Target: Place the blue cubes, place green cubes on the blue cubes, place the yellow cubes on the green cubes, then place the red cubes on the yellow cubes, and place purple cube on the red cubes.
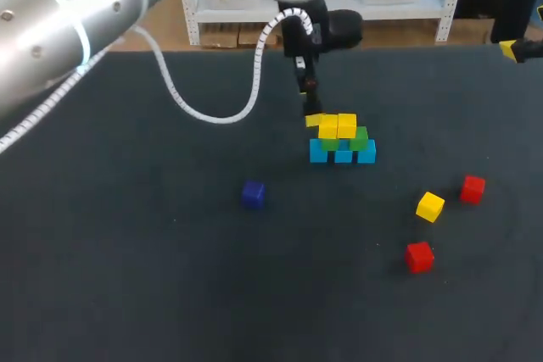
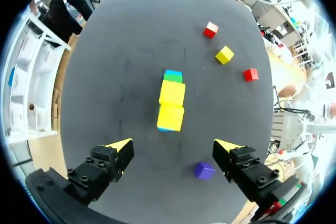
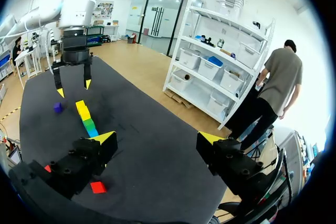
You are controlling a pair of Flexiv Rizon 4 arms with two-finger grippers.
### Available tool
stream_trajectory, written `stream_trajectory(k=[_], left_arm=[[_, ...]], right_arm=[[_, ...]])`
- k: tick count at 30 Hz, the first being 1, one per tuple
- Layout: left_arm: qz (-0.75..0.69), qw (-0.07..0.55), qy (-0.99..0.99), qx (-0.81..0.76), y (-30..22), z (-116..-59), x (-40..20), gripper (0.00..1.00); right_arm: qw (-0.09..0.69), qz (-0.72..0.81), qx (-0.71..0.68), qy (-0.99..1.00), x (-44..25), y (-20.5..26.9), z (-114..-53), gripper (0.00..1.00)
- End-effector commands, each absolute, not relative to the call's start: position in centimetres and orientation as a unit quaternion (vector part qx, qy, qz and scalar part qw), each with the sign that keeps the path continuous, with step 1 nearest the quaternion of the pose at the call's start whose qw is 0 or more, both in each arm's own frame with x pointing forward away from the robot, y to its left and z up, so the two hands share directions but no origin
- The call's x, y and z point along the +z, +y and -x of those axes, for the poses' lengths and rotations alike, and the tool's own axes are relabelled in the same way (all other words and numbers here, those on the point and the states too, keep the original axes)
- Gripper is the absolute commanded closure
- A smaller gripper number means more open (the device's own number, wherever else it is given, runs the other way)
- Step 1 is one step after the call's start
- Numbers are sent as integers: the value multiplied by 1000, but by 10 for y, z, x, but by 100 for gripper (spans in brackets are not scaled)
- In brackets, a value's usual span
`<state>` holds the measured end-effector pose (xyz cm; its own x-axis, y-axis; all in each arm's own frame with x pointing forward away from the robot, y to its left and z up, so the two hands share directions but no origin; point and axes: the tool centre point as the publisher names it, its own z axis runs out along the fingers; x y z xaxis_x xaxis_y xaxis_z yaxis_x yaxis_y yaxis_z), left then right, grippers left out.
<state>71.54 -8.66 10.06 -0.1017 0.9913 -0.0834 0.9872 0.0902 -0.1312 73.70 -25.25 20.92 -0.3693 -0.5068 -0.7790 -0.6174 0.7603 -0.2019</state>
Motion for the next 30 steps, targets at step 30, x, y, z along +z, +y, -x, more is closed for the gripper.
stream_trajectory(k=[30], left_arm=[[603,-14,-796,52,-9,-662,99,0]], right_arm=[[446,343,67,824,208,-254,-740,0]])
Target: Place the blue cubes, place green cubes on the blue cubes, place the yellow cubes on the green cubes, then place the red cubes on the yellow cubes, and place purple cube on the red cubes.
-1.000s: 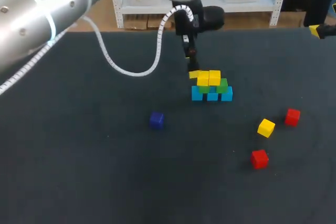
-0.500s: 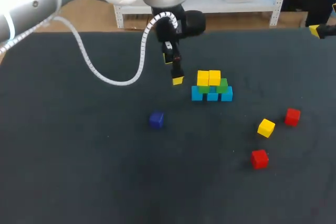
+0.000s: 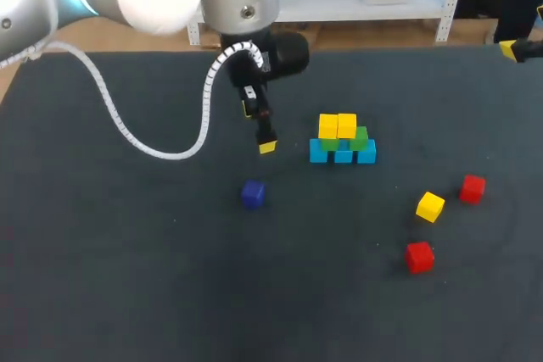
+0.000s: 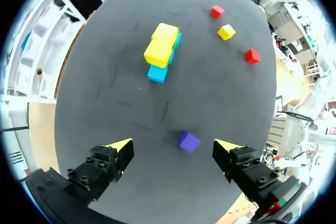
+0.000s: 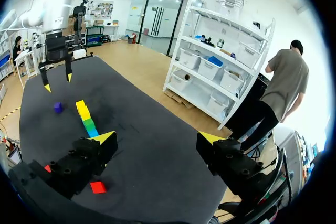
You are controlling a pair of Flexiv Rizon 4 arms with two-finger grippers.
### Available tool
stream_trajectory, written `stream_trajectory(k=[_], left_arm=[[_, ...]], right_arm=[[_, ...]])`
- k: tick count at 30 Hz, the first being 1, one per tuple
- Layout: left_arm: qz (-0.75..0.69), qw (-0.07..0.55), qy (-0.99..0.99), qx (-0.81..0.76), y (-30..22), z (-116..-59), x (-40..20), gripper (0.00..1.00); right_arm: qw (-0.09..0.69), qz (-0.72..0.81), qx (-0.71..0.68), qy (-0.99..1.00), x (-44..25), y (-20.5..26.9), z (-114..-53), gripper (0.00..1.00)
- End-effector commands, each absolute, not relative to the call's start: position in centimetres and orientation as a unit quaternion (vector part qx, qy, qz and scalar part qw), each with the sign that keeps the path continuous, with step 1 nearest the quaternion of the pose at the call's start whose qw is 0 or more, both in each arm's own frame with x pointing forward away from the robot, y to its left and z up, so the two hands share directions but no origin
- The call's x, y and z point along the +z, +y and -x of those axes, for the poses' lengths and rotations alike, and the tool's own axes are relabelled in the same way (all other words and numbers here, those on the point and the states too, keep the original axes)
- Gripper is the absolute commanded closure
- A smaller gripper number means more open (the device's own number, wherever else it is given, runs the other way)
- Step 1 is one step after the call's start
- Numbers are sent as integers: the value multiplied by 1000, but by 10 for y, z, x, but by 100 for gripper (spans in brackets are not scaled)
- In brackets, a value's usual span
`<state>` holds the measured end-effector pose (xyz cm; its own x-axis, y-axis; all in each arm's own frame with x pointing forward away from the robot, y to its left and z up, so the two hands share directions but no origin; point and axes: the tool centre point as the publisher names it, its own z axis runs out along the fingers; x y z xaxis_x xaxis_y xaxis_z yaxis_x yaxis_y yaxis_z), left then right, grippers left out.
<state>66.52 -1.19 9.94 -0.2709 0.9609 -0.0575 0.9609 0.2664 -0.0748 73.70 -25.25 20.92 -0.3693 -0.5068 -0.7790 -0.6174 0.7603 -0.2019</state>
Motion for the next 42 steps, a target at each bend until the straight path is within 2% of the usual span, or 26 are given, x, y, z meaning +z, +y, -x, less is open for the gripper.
stream_trajectory(k=[1,10,12,18,24,42], left_arm=[[-603,14,796,-52,-9,-662,99,0],[-603,14,796,-52,-9,-662,99,0],[-621,20,782,-58,-25,-664,100,0],[-590,104,794,-100,-37,-681,106,0],[-524,177,825,-121,-11,-692,108,0],[-388,301,861,-132,60,-682,107,0]], right_arm=[[446,343,67,824,208,-254,-740,0],[446,343,67,824,208,-254,-740,0],[446,343,67,824,208,-254,-740,0],[446,343,67,824,208,-254,-740,0],[446,343,67,824,208,-254,-740,0],[446,343,67,824,208,-254,-740,0]])
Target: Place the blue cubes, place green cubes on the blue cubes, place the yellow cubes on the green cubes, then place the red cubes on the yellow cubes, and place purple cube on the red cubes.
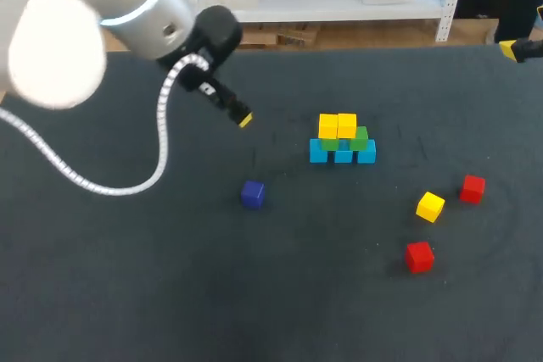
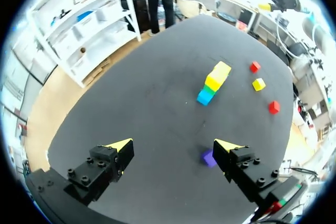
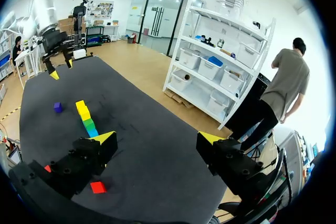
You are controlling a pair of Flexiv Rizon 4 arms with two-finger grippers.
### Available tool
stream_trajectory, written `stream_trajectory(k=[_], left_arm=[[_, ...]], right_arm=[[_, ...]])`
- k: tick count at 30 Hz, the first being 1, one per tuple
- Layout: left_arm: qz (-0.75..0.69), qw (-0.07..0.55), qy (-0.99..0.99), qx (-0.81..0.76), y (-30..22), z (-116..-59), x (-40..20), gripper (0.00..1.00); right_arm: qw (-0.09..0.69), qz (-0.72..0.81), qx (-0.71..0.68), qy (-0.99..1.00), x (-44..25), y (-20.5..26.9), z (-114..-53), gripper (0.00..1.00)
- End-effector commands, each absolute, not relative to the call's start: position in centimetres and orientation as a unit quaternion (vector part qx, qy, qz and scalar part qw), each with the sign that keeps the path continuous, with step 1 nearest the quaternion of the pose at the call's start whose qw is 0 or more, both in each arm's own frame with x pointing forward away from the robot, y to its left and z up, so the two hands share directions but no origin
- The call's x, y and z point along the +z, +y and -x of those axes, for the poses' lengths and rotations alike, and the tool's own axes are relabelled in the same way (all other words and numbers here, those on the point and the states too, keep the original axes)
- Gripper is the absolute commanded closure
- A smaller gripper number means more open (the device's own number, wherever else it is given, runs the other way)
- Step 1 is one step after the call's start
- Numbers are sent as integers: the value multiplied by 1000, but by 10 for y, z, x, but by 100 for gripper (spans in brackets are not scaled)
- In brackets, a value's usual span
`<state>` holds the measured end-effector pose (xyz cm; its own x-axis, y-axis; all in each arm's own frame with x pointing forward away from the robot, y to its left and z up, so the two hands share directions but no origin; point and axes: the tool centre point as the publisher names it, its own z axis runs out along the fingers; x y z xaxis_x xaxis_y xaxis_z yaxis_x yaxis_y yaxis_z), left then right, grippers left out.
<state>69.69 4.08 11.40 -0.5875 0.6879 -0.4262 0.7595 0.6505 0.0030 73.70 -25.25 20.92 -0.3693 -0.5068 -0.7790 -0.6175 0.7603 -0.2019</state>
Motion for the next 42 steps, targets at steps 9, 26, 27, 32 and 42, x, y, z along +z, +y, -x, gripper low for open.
stream_trajectory(k=[9,26,27,32,42], left_arm=[[-376,339,851,-141,60,-688,109,0],[-389,352,841,-135,59,-695,122,0],[-389,352,841,-135,59,-695,122,0],[-389,352,841,-135,59,-695,122,0],[-389,352,841,-135,59,-695,122,0]], right_arm=[[446,343,67,824,208,-254,-740,0],[446,343,67,824,208,-254,-740,0],[446,343,67,824,208,-254,-740,0],[446,343,67,824,208,-254,-740,0],[446,343,67,824,208,-254,-740,0]])
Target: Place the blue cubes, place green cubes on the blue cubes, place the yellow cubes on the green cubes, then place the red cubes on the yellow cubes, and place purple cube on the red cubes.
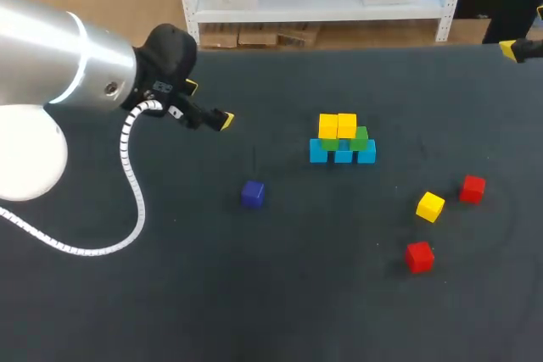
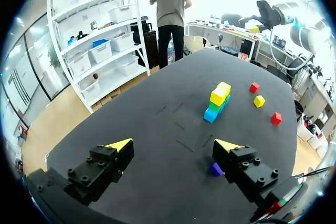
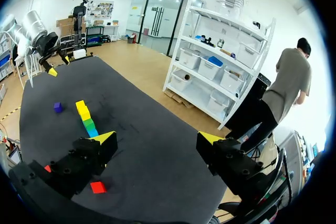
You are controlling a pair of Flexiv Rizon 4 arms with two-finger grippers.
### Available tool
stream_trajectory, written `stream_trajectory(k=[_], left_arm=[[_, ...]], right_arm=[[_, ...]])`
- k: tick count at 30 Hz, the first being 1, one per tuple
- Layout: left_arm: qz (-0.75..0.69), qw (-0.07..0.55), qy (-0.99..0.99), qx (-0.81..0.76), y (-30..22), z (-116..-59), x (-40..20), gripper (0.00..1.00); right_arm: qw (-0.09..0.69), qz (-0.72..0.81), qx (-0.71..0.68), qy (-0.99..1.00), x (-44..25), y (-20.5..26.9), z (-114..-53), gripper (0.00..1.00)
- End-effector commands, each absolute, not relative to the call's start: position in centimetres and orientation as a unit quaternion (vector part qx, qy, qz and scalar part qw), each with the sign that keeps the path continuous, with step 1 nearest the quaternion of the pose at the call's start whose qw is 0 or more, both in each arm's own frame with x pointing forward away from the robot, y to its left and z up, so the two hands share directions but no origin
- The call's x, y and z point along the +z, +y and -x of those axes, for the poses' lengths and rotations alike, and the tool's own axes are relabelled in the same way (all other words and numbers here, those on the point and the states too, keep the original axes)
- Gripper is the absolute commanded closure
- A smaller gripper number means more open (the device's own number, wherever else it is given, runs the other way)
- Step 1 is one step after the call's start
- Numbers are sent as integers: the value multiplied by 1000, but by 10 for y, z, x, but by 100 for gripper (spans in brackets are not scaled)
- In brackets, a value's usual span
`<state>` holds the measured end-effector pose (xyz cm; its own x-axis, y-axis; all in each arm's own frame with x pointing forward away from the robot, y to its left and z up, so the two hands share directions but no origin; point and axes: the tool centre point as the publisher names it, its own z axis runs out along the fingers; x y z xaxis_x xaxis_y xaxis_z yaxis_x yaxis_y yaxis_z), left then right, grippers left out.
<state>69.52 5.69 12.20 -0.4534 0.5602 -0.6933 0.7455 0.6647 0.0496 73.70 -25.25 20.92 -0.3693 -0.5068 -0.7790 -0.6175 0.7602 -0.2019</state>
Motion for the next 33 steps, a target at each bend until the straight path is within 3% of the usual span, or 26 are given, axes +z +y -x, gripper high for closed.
stream_trajectory(k=[1,23,33], left_arm=[[-389,352,841,-135,59,-695,122,0],[-389,352,841,-135,59,-695,122,0],[-389,352,841,-135,59,-695,122,0]], right_arm=[[446,343,67,824,208,-254,-740,0],[385,419,64,820,187,-235,-718,0],[323,530,38,783,168,-193,-685,0]])
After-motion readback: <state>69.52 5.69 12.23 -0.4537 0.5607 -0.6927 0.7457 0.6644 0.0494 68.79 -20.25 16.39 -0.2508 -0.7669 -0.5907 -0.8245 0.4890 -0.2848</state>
